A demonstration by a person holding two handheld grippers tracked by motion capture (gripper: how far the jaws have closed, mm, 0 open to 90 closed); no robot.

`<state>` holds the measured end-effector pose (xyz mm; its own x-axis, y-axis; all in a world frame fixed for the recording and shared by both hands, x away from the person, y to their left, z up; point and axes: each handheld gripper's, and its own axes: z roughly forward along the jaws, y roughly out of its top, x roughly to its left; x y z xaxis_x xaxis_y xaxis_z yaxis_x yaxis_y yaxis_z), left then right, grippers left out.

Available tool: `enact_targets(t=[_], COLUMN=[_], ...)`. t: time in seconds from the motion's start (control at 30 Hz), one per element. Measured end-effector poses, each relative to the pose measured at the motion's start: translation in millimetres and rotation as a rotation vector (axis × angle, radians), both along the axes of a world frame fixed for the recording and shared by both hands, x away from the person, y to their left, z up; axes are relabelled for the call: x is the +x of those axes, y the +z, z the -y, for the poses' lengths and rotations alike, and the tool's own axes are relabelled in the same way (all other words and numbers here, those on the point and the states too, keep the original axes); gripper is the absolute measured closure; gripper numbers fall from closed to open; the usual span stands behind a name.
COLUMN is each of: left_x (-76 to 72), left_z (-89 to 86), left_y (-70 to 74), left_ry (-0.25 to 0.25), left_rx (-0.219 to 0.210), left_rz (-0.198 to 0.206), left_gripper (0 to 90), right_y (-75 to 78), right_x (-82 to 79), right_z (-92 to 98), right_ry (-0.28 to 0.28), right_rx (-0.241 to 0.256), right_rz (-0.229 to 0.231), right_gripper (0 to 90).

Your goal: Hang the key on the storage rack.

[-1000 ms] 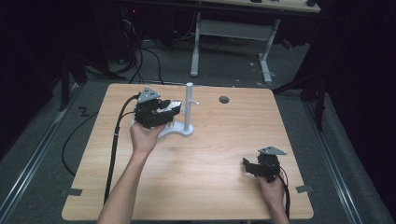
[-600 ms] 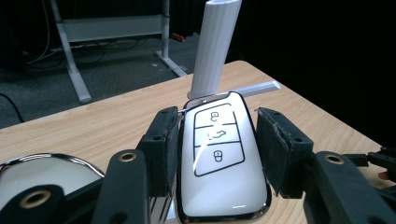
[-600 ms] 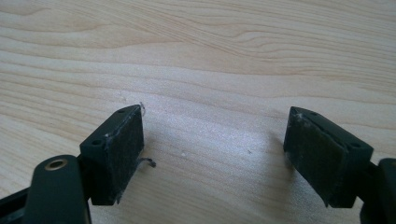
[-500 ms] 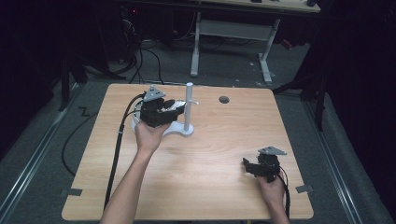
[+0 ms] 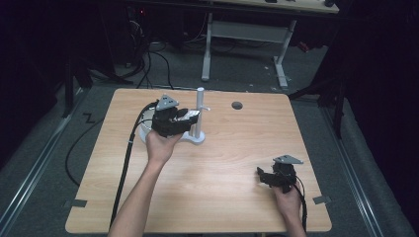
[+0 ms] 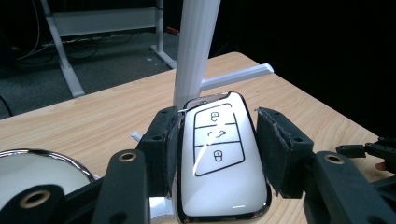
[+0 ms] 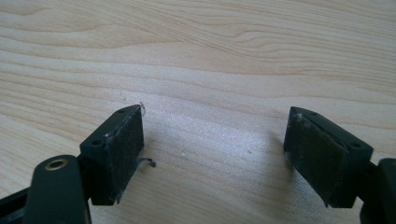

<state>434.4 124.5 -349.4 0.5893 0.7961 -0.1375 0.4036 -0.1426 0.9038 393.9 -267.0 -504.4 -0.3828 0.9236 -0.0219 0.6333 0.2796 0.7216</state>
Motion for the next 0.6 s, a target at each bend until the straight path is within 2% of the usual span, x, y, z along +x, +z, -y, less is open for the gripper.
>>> enact_targets(t=[0.23,0.57,0.6], left_x=[-3.4,-11.0,-11.2], left_z=[1.6,4.8,5.4], left_y=[-5.4,-21.4,-22.6], left_ry=[0.001,0.001,0.002], left_rx=[0.002,0.011,0.022], left_rz=[0.004,0.001,-0.002], left_gripper=[50.6,50.5,50.5], right_y=[0.0,0.0,0.0], right_x=[0.0,-0.1,-0.1], right_z=[0.0,0.0,0.0], right_ry=[0.001,0.001,0.001], right_rx=[0.0,0.0,0.0], right_rz=[0.0,0.0,0.0], right_gripper=[20.2,20.2,20.3])
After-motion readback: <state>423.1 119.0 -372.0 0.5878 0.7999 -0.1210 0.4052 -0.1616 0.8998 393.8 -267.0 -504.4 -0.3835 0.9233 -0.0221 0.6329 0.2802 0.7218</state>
